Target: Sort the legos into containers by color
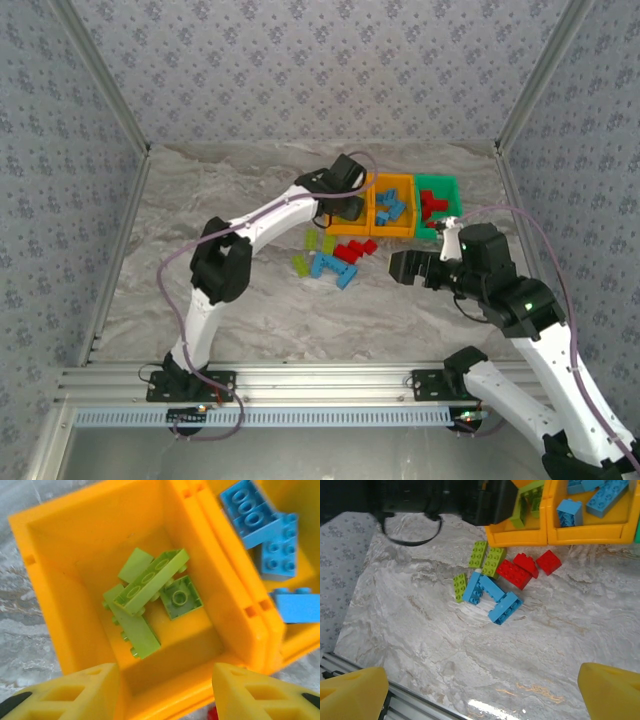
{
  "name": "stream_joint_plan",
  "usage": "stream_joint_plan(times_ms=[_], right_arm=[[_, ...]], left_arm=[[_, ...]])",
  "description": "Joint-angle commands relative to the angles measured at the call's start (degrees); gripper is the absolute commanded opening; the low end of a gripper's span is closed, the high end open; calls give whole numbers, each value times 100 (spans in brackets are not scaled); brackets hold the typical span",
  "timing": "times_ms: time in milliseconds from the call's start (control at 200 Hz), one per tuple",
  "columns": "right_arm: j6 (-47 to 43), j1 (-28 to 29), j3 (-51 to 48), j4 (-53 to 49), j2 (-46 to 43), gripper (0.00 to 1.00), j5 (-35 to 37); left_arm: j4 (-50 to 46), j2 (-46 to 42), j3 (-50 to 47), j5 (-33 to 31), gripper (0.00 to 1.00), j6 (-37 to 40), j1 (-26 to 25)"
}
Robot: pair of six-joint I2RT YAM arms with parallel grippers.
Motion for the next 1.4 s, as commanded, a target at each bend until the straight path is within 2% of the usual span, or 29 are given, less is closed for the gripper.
stream_joint_plan(times_ms=[0, 110, 180, 265, 380, 485, 570, 695, 805, 924, 1024, 1179, 1394], right_arm=[[200, 44, -264, 2, 80, 100, 209], [364, 165, -487, 421, 381, 100, 223], [507, 388, -607, 743, 730, 100, 382], [989, 767, -722, 1127, 1292, 100, 830], [1878, 1310, -989, 2038, 2094, 100, 1279], [2386, 1788, -1288, 3055, 2785, 99, 1360], [2595, 1972, -1188, 3105, 3419, 99, 1716], [2537, 2062, -866, 3021, 4314, 96, 1823], [2430, 2130, -654, 3044, 4838, 88, 2006], [2457, 2118, -574, 3059, 5215, 82, 2240], [2392, 2094, -505, 3150, 5501, 78, 2196], [2435, 2093, -553, 3221, 5683, 72, 2242], [2688, 2074, -925, 3026, 5323, 44, 2498]], left_arm=[[274, -1587, -949, 7, 52, 51, -171], [948, -3228, -2684, 1, 53, -28, -422], [1185, -4223, -3547, -50, 53, 227, -671], [1106, -5282, -4279, -64, 53, 1063, -1058], [448, -6401, -4762, -103, 60, 2345, -1539], [-255, -7118, -5063, 246, 65, 3381, -1652], [-625, -7544, -5365, 594, 69, 4084, -1649], [-294, -8083, -6080, 1251, 74, 5013, -1649], [499, -8269, -6661, 1529, 88, 5081, -1641], [321, -8036, -6681, 1323, 99, 5113, -1621], [196, -7923, -6824, 1099, 99, 5130, -1622], [181, -7918, -7016, 1118, 99, 5032, -1622], [338, -7940, -7130, 1330, 99, 5080, -1622]])
